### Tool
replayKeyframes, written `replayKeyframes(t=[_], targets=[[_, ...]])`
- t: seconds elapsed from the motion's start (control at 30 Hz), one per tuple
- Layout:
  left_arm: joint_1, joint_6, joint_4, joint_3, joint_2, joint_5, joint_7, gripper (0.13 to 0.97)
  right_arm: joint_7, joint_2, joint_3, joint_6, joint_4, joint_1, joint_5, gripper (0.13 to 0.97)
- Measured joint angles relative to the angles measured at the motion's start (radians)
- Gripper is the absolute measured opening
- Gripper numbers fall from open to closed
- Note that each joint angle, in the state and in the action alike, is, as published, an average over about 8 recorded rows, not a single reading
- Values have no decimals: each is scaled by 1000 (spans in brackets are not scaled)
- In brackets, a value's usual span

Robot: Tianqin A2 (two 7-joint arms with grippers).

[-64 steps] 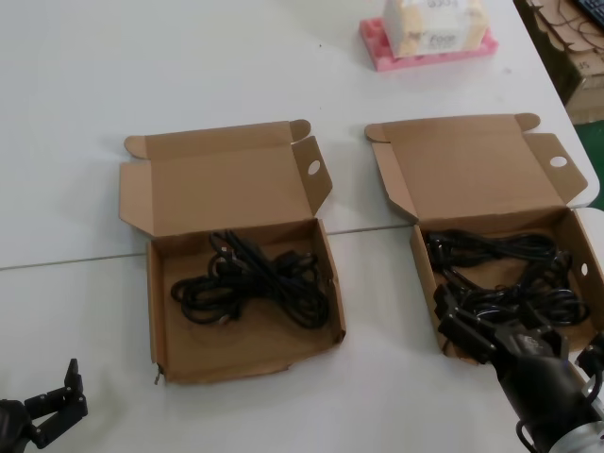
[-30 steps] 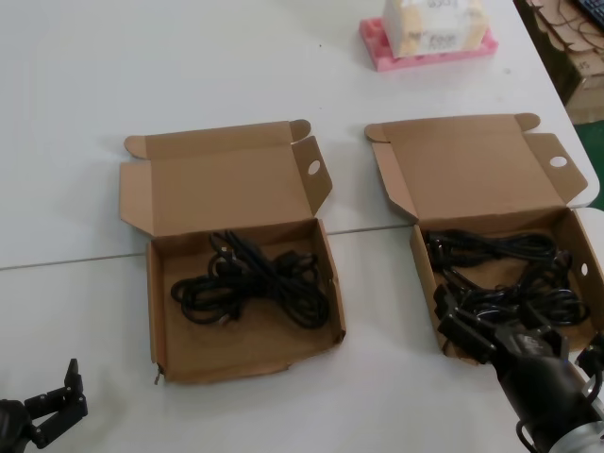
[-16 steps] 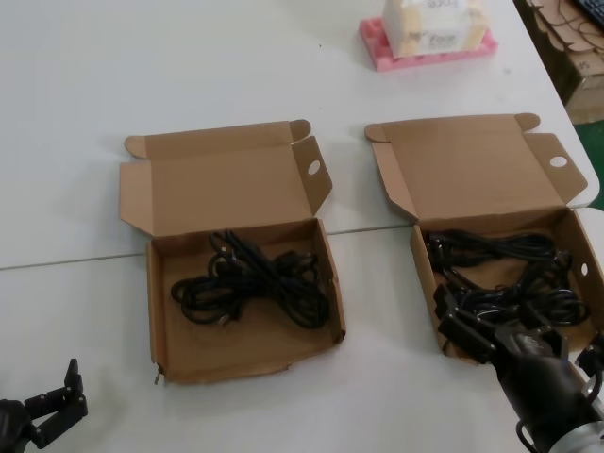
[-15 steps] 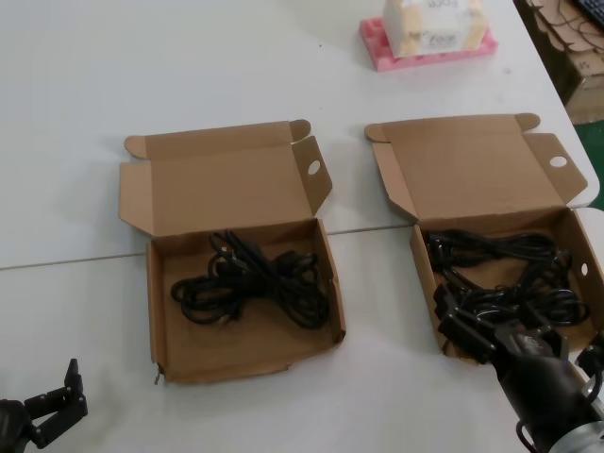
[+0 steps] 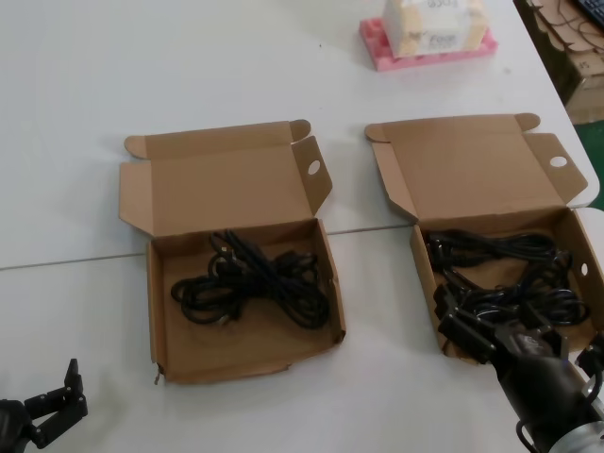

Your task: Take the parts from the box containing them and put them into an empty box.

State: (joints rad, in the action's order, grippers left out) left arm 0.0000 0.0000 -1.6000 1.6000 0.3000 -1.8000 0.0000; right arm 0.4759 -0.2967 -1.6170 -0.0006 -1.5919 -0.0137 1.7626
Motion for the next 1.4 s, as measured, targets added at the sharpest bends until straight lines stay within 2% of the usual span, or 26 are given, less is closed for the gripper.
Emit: replayKeyframes(t=[1.4], targets=[[0,0,0,0,0,0,0,966,0,0,0,0,0,0,0,966]])
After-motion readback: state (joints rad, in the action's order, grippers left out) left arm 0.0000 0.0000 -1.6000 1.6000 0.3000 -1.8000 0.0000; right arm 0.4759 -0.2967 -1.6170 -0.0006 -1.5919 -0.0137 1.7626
